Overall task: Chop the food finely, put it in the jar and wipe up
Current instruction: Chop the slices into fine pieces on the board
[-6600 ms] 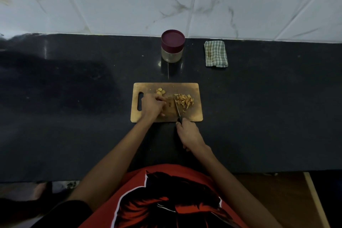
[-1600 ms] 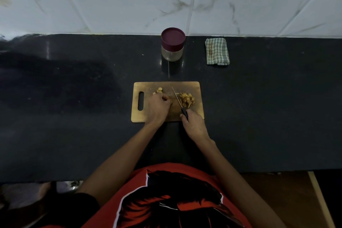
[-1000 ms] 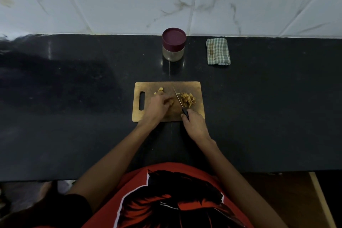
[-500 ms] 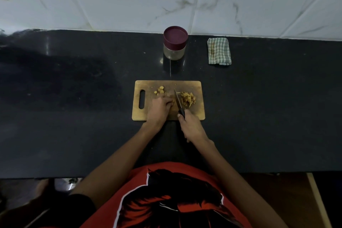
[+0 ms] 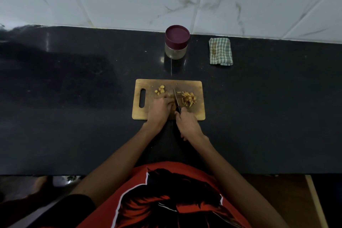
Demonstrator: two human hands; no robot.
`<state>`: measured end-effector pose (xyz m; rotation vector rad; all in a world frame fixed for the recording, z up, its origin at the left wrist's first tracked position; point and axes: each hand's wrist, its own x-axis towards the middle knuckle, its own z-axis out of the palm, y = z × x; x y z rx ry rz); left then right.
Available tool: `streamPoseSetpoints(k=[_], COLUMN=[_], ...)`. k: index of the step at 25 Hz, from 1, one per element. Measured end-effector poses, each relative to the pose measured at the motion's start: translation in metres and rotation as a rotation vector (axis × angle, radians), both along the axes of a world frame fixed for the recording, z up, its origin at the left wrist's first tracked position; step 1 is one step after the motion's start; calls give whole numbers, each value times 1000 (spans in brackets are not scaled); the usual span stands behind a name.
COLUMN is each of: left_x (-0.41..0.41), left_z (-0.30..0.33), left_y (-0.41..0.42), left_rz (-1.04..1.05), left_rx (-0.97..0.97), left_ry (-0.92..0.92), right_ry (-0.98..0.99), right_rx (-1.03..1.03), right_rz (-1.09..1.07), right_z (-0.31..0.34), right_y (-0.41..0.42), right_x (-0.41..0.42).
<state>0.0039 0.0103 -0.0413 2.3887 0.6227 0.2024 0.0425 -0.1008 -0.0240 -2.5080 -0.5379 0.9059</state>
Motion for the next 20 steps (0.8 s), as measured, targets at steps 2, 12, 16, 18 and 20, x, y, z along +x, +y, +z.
streamPoseSetpoints(k=[2,12,16,18,20], left_x=[0,1,2,3,3], left_z=[2,3,-1,-1,-1], left_y=[-1,-2,-1,-1,0], left_rz=[2,12,15,18,16], left_rx=[26,35,20,37,42], left_ry=[12,21,29,33,47], right_ry=[0,-2,12,-2,-31], right_rx=[0,-84,-134,-122,-93], right_rz=[3,-5,36,21,-25], right_z=[0,-4,-4,-3,-2], right_y=[1,8,-8,-16,-19], right_x=[0,-5,-16,-18,-15])
